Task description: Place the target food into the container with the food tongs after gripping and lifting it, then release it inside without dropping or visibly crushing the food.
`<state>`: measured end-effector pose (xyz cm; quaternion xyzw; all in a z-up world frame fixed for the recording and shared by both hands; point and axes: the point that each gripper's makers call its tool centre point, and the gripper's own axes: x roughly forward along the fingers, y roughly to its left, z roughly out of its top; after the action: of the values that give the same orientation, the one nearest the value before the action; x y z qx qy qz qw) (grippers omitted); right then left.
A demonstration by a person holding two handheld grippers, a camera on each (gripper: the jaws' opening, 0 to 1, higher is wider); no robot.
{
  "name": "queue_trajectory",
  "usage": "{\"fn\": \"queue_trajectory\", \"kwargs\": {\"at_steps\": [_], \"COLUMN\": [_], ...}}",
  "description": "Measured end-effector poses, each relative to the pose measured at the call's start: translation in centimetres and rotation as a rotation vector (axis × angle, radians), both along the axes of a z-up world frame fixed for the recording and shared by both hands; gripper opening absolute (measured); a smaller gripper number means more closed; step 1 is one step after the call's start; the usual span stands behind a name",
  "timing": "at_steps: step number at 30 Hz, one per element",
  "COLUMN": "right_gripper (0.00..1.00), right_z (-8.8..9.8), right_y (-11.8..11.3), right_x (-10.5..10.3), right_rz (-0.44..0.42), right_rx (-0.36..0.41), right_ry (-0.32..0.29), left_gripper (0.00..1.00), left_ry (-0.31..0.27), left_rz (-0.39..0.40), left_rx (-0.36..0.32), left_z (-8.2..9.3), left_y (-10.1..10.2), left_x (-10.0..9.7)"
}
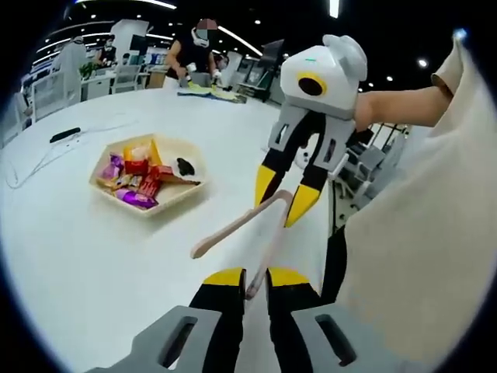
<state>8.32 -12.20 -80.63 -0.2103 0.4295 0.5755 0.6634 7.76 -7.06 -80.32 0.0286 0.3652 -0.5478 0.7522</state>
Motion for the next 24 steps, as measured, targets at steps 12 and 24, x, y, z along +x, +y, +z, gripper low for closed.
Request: {"fn": "queue_trajectory", "kwargs": {"at_steps": [12, 24], "right_gripper": [0.19, 0.19], "right_z": [-1.6, -3.1], "right_y": [-0.4, -0.9], "right_x": [0.1, 0.5], "right_rz": [-0.009, -0.007], "right_rx": [-0.033, -0.072], "right_ry": [0.017, 0.019], "left_gripper": [0.14, 0.16], "left_ry": [0.018, 0.043], "left_rz": [0.027, 0.052], "left_rx": [0.033, 0.047], "left_z": [-1.7, -2.9], "left_y": [-0.4, -0.9], "left_x": [0.1, 0.3]}}
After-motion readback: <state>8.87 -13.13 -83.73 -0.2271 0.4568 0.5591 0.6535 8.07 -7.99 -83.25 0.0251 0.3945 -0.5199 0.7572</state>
